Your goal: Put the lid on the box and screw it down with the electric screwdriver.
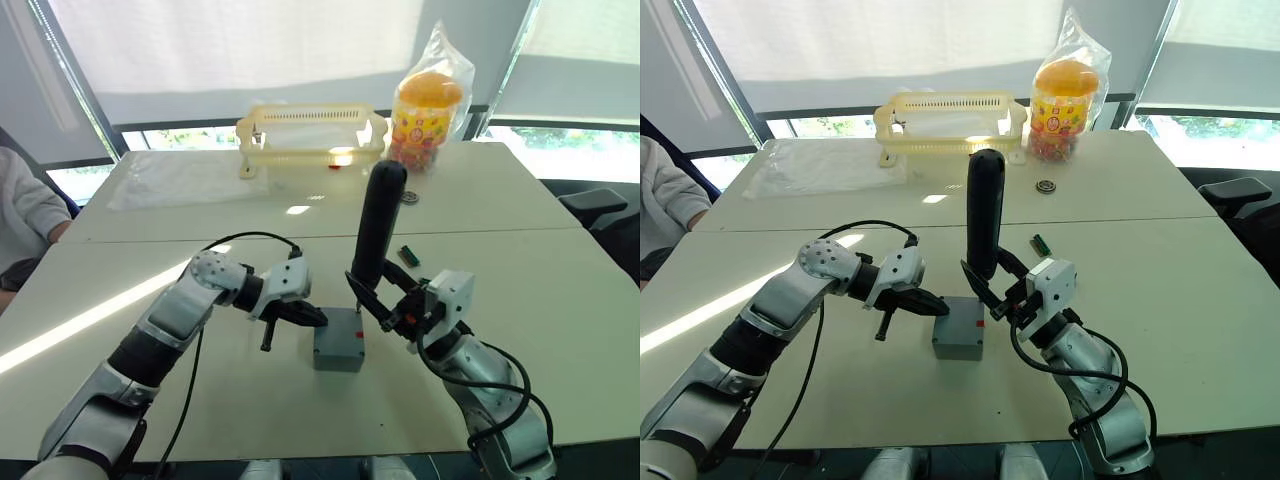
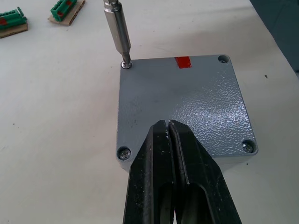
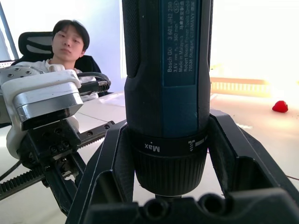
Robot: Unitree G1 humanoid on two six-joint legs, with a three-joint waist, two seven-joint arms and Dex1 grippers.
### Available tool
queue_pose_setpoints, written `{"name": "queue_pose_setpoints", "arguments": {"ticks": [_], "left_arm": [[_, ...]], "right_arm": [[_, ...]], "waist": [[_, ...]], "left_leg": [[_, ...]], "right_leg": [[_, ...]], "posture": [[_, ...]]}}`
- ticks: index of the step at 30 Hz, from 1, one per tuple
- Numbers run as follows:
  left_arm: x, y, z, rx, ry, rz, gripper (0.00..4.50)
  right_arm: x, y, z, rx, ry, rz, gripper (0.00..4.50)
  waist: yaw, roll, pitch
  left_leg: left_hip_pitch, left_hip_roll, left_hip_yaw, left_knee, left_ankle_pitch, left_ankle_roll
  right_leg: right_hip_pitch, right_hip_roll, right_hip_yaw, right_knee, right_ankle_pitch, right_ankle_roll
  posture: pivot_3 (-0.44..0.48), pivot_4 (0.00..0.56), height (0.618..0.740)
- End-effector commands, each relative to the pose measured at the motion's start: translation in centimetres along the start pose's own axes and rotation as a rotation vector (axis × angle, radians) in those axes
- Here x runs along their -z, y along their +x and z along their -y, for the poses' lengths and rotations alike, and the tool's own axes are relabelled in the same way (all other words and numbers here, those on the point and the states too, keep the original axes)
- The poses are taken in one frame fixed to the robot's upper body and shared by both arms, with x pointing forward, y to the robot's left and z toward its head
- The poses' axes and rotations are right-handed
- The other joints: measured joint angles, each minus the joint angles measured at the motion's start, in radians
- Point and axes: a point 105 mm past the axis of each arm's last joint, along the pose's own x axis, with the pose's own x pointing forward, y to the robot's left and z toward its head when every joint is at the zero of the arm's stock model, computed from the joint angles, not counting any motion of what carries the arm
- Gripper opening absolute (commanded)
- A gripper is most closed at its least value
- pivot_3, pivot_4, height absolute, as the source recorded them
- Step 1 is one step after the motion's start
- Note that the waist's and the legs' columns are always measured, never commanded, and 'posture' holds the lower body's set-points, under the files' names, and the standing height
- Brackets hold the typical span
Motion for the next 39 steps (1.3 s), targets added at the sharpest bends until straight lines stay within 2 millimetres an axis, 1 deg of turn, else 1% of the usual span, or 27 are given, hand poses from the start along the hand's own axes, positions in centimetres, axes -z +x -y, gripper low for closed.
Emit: {"name": "queue_pose_setpoints", "arguments": {"ticks": [1, 8, 11, 18, 29, 36, 39], "left_arm": [[1.2, 0.1, 0.3, 0.01, -0.02, -0.052, 0.0], [1.0, 0.4, 0.3, 0.024, -0.011, -0.045, 0.0], [0.6, 1.0, 0.3, 0.036, 0.003, -0.037, 0.0], [0.9, 2.4, 1.4, 0.106, 0.048, -0.063, 0.0], [1.6, 2.9, 1.7, 0.113, 0.057, -0.092, 0.0], [1.7, 3.1, 1.7, 0.112, 0.064, -0.096, 0.0], [1.6, 3.1, 1.8, 0.106, 0.059, -0.093, 0.0]], "right_arm": [[2.3, -0.8, 0.2, 0.02, 0.0, -0.098, 1.82], [2.1, -0.7, 0.3, 0.025, 0.016, -0.088, 1.82], [2.0, -0.5, 0.3, 0.029, 0.026, -0.082, 1.82], [1.8, -0.7, 0.3, 0.023, 0.035, -0.091, 1.82], [2.4, -1.3, 0.8, 0.032, 0.027, -0.134, 1.82], [2.5, -0.8, 0.6, 0.037, 0.062, -0.123, 1.82], [3.1, -0.7, 0.3, 0.037, 0.079, -0.136, 1.82]], "waist": [[0.001, -0.002, -0.001], [0.001, -0.003, -0.002], [0.003, -0.003, -0.002], [0.004, -0.006, -0.006], [0.004, -0.009, -0.015], [0.005, -0.01, -0.018], [0.005, -0.01, -0.018]], "left_leg": [[0.001, 0.0, 0.0, 0.0, 0.0, 0.0], [0.001, 0.0, 0.0, 0.0, 0.0, 0.0], [0.001, 0.0, 0.0, 0.0, 0.0, 0.0], [0.001, 0.0, 0.0, 0.0, 0.0, 0.0], [0.001, 0.001, -0.001, -0.001, 0.0, 0.0], [0.001, 0.001, -0.001, -0.001, 0.0, 0.0], [0.001, 0.001, -0.001, -0.001, 0.0, 0.0]], "right_leg": [[0.001, 0.0, 0.0, 0.0, -0.001, -0.001], [0.001, 0.0, 0.0, 0.0, -0.002, -0.001], [0.001, 0.0, 0.0, 0.0, -0.002, -0.001], [0.001, 0.0, 0.0, -0.001, -0.002, -0.001], [0.002, -0.001, -0.001, -0.003, -0.003, -0.003], [0.004, -0.001, -0.001, -0.006, -0.003, -0.004], [0.004, -0.001, -0.001, -0.008, -0.003, -0.004]], "posture": [[0.0, 0.15, 0.74], [0.0, 0.15, 0.74], [0.0, 0.15, 0.74], [0.0, 0.15, 0.74], [0.0, 0.15, 0.74], [0.0, 0.15, 0.74], [0.0, 0.15, 0.74]]}}
